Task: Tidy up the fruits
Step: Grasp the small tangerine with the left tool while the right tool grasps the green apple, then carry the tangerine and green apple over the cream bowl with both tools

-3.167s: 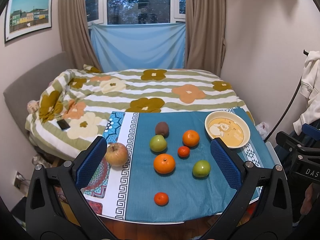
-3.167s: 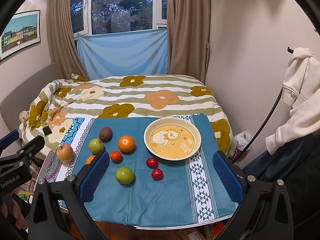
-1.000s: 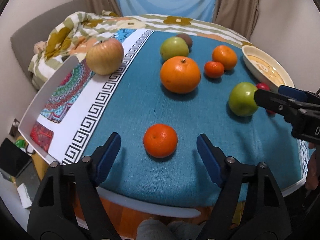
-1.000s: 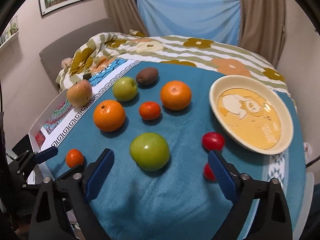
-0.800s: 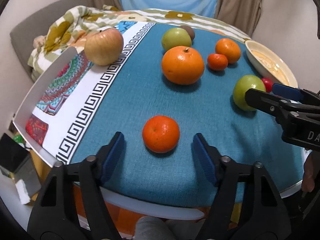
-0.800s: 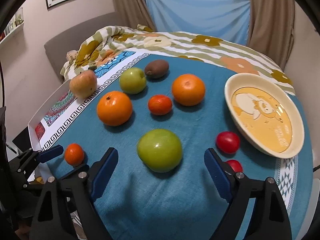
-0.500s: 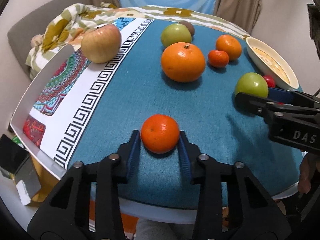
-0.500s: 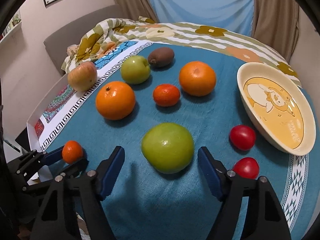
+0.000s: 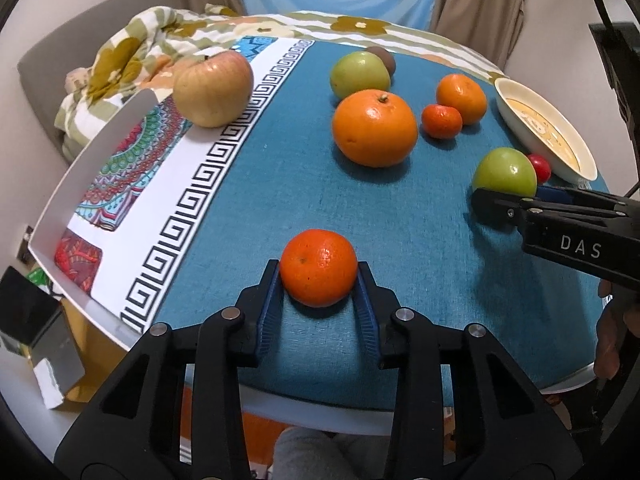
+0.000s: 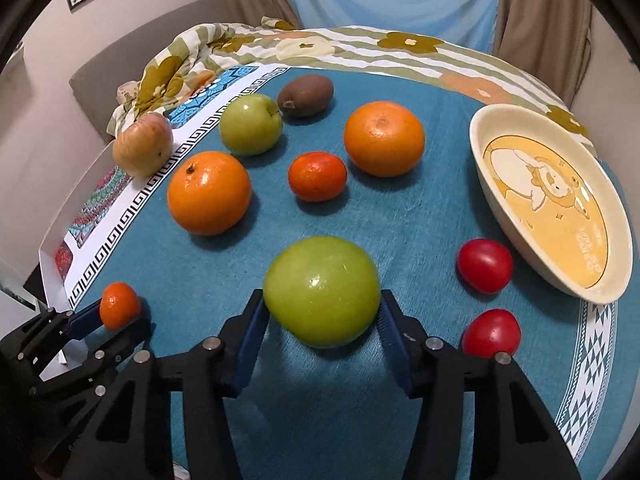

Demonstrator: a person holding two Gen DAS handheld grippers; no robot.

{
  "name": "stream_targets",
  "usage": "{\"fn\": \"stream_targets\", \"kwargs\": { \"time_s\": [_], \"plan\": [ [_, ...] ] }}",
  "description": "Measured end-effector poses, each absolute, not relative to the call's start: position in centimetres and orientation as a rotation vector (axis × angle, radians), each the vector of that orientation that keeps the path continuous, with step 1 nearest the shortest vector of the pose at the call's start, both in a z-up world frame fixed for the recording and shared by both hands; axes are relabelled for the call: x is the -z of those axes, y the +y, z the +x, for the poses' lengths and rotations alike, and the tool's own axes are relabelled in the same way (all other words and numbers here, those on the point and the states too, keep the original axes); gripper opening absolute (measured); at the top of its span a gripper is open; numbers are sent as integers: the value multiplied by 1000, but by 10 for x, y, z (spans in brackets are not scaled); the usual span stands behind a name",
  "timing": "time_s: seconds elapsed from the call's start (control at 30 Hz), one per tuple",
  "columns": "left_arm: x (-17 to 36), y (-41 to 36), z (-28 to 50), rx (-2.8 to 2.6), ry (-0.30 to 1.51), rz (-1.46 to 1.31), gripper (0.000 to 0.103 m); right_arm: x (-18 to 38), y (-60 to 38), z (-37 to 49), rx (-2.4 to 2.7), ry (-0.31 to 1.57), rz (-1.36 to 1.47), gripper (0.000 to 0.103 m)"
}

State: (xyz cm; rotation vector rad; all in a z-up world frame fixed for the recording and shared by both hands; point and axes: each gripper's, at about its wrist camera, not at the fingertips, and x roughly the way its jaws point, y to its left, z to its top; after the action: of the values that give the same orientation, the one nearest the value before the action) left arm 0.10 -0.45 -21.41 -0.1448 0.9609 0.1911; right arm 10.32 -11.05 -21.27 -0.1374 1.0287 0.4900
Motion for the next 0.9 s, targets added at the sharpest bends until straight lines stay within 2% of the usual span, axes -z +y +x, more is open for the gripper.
{"fn": "stream_targets", "kwargs": {
  "time_s": [0.23,0.53,0.9],
  "plan": [
    [195,-4,1,-198,941,-130,40,198,-114,98,-494,1005,-102,50],
    [138,-21,13,-157,861,-77,40,148,-145,95,-465,942,-39,50],
    [83,-61,75,-3,782,0,40,105,-220,116,-328,887,23,50]
  ]
}}
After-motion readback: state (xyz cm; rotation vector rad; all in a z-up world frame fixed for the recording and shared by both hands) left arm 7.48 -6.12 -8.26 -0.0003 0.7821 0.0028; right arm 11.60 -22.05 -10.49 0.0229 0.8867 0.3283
